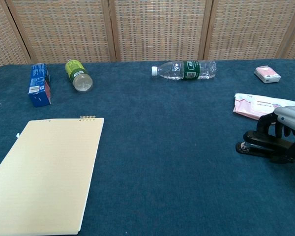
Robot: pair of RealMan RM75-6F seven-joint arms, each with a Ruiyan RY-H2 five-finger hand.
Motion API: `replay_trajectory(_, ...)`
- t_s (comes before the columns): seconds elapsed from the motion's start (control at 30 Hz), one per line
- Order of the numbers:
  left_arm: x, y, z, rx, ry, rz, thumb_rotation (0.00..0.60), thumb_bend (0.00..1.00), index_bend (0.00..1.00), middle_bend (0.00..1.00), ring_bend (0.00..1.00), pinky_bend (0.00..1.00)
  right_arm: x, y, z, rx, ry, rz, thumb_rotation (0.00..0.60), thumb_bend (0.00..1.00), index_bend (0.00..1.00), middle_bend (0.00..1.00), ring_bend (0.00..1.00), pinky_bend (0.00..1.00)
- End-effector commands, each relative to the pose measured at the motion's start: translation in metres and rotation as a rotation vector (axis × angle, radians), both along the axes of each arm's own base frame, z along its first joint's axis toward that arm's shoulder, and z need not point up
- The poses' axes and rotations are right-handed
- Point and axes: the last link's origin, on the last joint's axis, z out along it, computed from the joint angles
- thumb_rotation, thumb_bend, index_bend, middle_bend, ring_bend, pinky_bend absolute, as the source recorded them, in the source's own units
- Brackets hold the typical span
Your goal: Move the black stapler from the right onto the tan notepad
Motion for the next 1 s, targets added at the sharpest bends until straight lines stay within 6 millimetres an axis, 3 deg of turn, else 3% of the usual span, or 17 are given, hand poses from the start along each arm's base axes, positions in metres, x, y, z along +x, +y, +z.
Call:
replay_trajectory(0.03, 0.0, 0.0, 0.0, -0.001, 0.001, 0.002, 0.6, 0.0, 0.0, 0.0, 0.0, 0.0, -0.003, -0.001, -0.003, 0.003, 0.022, 0.001, 0.6, 0.34, 0.45, 0.5, 0.48, 0.45)
replay_trajectory(0.37, 0.0, 0.001, -0.001, -0.004, 0.002, 0.005, 0.6, 0.0, 0.0, 0.0, 0.0, 0.0, -0.011, -0.002, -0.009, 0.022, 0.063, -0.007, 0.6, 0.45, 0.51, 0.54, 0.52, 0.45)
replay_trajectory(0.57, -0.001, 0.002, -0.001, -0.004, -0.002, 0.008, 0.6, 0.0, 0.0, 0.0, 0.0, 0.0, -0.01, -0.003, -0.007, 0.027, 0.083, 0.006, 0.6, 0.61, 0.61, 0.64, 0.61, 0.46)
replay_trajectory(0.87, -0.004, 0.006, 0.001, -0.007, -0.013, 0.022, 0.6, 0.0, 0.0, 0.0, 0.0, 0.0, 0.029, -0.006, 0.01, 0.022, 0.002, 0.169, 0.6, 0.67, 0.62, 0.66, 0.64, 0.46)
replay_trajectory(1.0, -0.006, 0.01, 0.002, -0.009, -0.02, 0.034, 0.6, 0.0, 0.0, 0.0, 0.0, 0.0, 0.073, -0.015, 0.015, 0.115, -0.033, 0.324, 0.6, 0.68, 0.62, 0.66, 0.64, 0.46)
